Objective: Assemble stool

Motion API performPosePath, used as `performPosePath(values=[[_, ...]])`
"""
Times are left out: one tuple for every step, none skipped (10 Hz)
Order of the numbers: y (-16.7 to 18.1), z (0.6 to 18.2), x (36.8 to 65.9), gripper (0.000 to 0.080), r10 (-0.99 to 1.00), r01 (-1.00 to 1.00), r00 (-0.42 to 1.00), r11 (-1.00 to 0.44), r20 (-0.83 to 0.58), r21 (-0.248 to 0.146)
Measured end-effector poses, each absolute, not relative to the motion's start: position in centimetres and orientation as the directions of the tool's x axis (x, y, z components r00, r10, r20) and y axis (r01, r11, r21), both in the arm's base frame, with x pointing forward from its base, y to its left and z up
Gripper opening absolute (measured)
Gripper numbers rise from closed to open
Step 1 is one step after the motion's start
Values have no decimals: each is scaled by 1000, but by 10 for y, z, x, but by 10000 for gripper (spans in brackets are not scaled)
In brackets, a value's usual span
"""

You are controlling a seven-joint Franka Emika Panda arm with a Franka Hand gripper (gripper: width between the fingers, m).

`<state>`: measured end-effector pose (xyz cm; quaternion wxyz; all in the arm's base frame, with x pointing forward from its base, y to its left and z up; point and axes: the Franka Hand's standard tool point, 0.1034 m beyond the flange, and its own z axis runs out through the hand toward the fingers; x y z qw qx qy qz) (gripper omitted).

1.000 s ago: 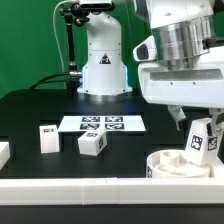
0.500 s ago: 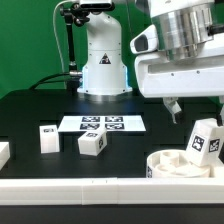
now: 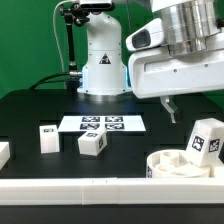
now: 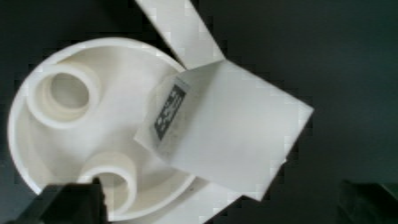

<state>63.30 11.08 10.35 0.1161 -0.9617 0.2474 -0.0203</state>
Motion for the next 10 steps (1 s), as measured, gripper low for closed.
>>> performPosePath(values=[[112,104,633,648,-392,-382,920,-896,2,-228],[111,104,633,648,-291,-277,956,-934,29,-227],[111,105,633,648,-199,-185,979,-959,45,-217],[113,105,632,648,-65,-50,995,-979,71,-196],[116,107,632,648,55,70,995,-981,87,-180],[117,108,632,648,120,135,988,-976,96,-173],[119,109,632,648,188,204,976,-965,110,-166],[117,108,632,648,260,277,958,-948,121,-157],[117,108,632,648,320,337,938,-929,131,-149],[116,108,632,648,369,387,919,-911,138,-141]])
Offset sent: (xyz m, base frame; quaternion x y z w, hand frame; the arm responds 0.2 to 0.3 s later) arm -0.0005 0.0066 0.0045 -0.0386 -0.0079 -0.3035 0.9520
